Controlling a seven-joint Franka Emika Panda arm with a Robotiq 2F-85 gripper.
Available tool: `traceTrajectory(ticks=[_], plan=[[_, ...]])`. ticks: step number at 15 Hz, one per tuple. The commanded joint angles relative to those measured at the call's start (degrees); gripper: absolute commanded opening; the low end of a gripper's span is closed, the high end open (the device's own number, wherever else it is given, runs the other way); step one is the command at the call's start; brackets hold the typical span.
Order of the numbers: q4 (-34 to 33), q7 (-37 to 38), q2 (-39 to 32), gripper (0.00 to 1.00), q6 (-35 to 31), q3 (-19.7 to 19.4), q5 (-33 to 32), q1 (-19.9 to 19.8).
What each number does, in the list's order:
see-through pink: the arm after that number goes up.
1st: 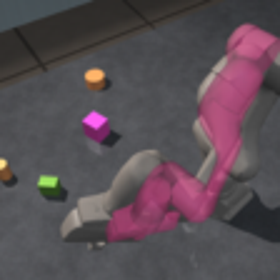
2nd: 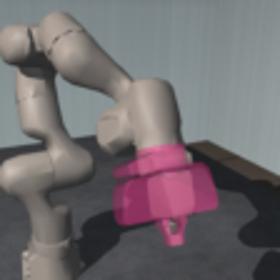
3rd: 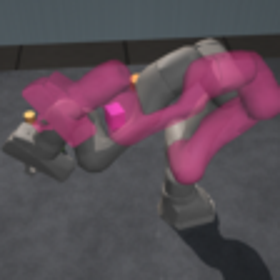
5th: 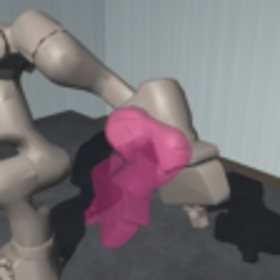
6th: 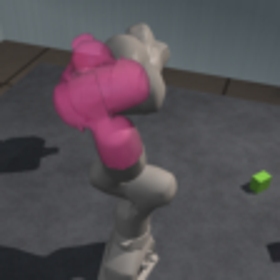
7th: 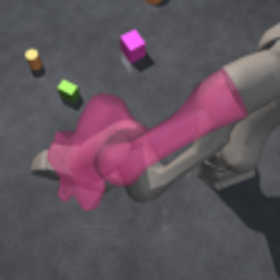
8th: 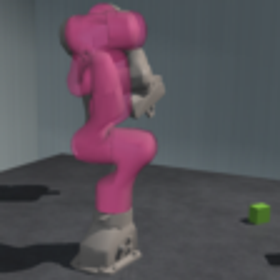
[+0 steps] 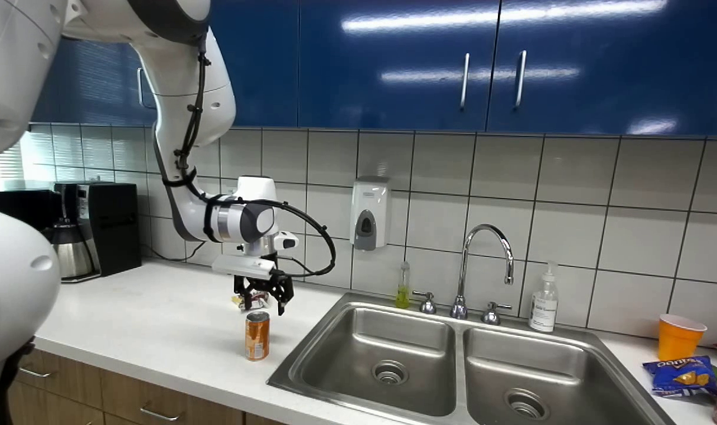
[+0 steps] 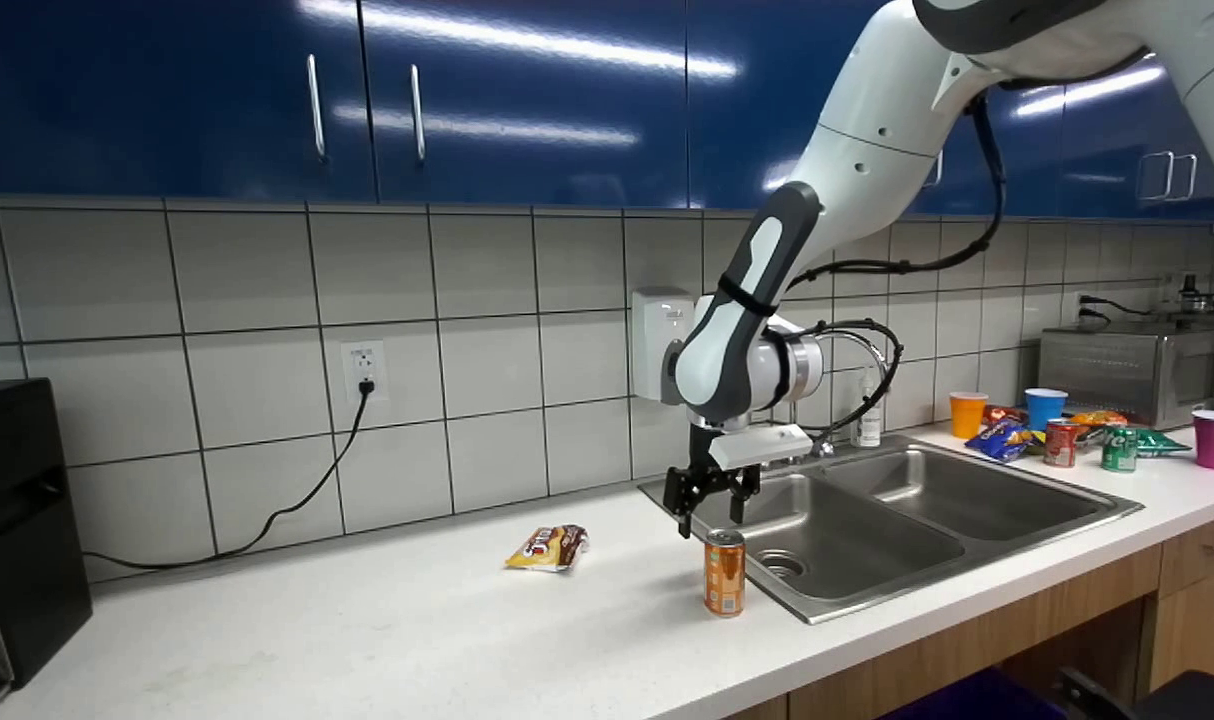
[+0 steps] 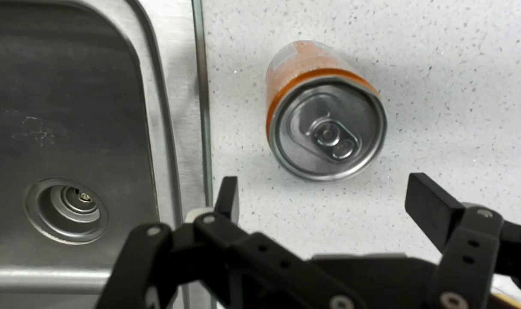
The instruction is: Remove the red can from the sink and place it on the counter.
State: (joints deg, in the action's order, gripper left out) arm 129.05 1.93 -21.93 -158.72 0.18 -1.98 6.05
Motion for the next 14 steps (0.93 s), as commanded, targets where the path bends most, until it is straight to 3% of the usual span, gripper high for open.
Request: traceTrajectory(ticks=[1,14], plan=[[2.1,0.4,4.0,1.0,2.0,0.4,-1.0,0.1],[10.3,0.9,16.8,1.0,6.4,1.4,-1.1,1.0]])
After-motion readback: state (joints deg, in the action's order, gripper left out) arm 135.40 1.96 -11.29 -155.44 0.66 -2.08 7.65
